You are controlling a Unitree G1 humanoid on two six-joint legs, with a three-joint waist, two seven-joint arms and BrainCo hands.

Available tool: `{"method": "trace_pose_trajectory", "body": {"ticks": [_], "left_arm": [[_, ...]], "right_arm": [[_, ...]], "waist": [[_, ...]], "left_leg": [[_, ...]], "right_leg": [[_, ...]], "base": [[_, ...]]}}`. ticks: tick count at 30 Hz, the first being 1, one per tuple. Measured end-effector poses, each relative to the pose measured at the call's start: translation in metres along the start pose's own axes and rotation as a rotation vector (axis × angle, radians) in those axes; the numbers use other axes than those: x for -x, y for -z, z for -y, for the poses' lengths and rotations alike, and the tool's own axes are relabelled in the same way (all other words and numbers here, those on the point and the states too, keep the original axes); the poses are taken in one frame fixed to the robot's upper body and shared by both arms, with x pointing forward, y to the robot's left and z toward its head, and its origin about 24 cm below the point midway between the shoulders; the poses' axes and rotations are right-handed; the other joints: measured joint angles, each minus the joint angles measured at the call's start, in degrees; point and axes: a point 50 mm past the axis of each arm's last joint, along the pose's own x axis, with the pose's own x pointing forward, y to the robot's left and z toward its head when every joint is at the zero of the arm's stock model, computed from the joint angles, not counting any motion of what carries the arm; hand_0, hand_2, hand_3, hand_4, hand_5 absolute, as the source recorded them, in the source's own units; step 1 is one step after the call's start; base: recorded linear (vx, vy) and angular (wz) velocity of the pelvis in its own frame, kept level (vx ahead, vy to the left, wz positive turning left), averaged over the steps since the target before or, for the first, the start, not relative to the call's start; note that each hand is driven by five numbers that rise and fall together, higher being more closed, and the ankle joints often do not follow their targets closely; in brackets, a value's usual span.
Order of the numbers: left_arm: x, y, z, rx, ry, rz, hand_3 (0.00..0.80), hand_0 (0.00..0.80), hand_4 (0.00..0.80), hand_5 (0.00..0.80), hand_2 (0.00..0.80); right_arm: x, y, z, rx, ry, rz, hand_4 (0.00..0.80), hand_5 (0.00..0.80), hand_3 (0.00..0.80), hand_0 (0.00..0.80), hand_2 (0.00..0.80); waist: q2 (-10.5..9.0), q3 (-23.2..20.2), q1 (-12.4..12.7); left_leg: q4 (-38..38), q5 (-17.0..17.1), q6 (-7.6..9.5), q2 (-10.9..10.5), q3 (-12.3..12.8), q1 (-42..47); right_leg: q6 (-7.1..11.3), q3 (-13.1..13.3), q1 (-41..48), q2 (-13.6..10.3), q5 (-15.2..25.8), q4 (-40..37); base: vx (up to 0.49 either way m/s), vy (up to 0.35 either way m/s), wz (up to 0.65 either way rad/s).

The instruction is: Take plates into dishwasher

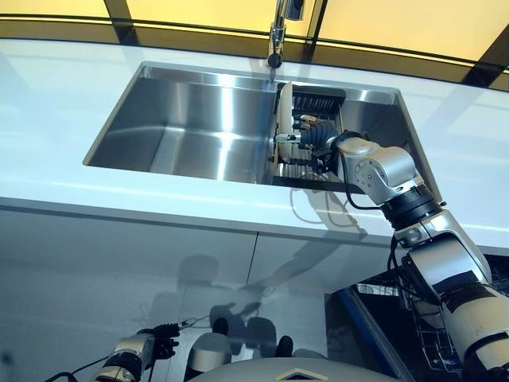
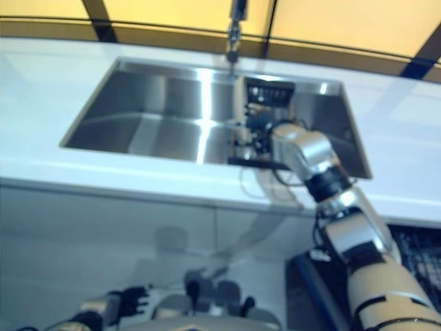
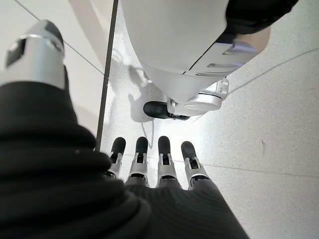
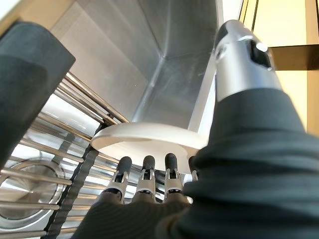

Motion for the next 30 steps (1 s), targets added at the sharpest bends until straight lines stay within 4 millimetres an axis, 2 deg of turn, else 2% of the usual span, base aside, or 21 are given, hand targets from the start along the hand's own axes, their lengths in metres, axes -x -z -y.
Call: {"method": "trace_pose_trajectory", "body": {"ticks": [12, 18, 25, 26, 28, 30], "left_arm": [[0.0, -0.001, 0.001, 0.032, -0.016, -0.01, 0.0, 0.0, 0.0, 0.0, 0.0], [-0.002, -0.008, 0.01, 0.078, -0.003, 0.0, 0.0, 0.0, 0.0, 0.0, 0.0], [-0.002, -0.019, 0.024, 0.177, 0.035, 0.019, 0.0, 0.0, 0.0, 0.0, 0.0], [-0.002, -0.025, 0.026, 0.19, 0.038, 0.027, 0.0, 0.0, 0.0, 0.0, 0.0], [-0.001, -0.028, 0.026, 0.198, 0.034, 0.029, 0.0, 0.0, 0.0, 0.0, 0.0], [-0.001, -0.03, 0.026, 0.21, 0.03, 0.029, 0.0, 0.0, 0.0, 0.0, 0.0]], "right_arm": [[-0.002, 0.005, -0.005, -0.035, 0.107, -0.05, 0.0, 0.0, 0.0, 0.0, 0.0], [-0.007, 0.011, -0.022, -0.099, 0.221, -0.092, 0.0, 0.0, 0.0, 0.0, 0.0], [-0.007, 0.017, -0.009, -0.104, 0.336, -0.128, 0.0, 0.0, 0.0, 0.0, 0.0], [-0.007, 0.018, -0.005, -0.106, 0.337, -0.134, 0.056, 0.056, 0.056, 0.056, 0.056], [-0.007, 0.02, 0.0, -0.112, 0.333, -0.146, 0.072, 0.072, 0.072, 0.072, 0.072], [-0.007, 0.019, 0.01, -0.115, 0.329, -0.156, 0.157, 0.157, 0.157, 0.157, 0.157]], "waist": [[-0.02, 0.1, 0.2], [0.34, 0.6, 0.1], [1.37, 2.0, 0.5], [1.56, 2.6, 0.7], [1.85, 3.3, 1.4], [1.93, 3.8, 1.8]], "left_leg": [[0.1, 0.1, -0.01, -0.1, -0.4, -0.8], [0.1, 0.1, 0.02, -0.2, -0.4, -0.8], [0.2, 0.7, 0.26, -0.6, -1.8, -3.1], [0.4, 1.0, 0.23, -0.7, -2.1, -3.9], [0.4, 1.1, 0.21, -0.7, -2.2, -4.0], [0.3, 1.1, 0.2, -0.7, -2.7, -4.2]], "right_leg": [[0.04, -0.2, -0.6, -0.1, -0.1, 0.0], [0.04, -0.2, -0.6, -0.1, -0.1, 0.1], [0.25, -0.2, -2.0, -0.4, -0.1, 0.1], [0.26, -0.2, -2.5, -0.4, -0.1, 0.1], [0.26, -0.2, -2.7, -0.4, -0.1, 0.1], [0.32, -0.4, -2.7, -0.4, -0.2, 0.1]], "base": [[0.012, 0.014, 0.01], [0.025, 0.064, 0.0], [-0.084, 0.048, 0.12], [-0.041, -0.012, 0.13], [-0.016, -0.013, 0.07], [0.012, 0.016, 0.09]]}}
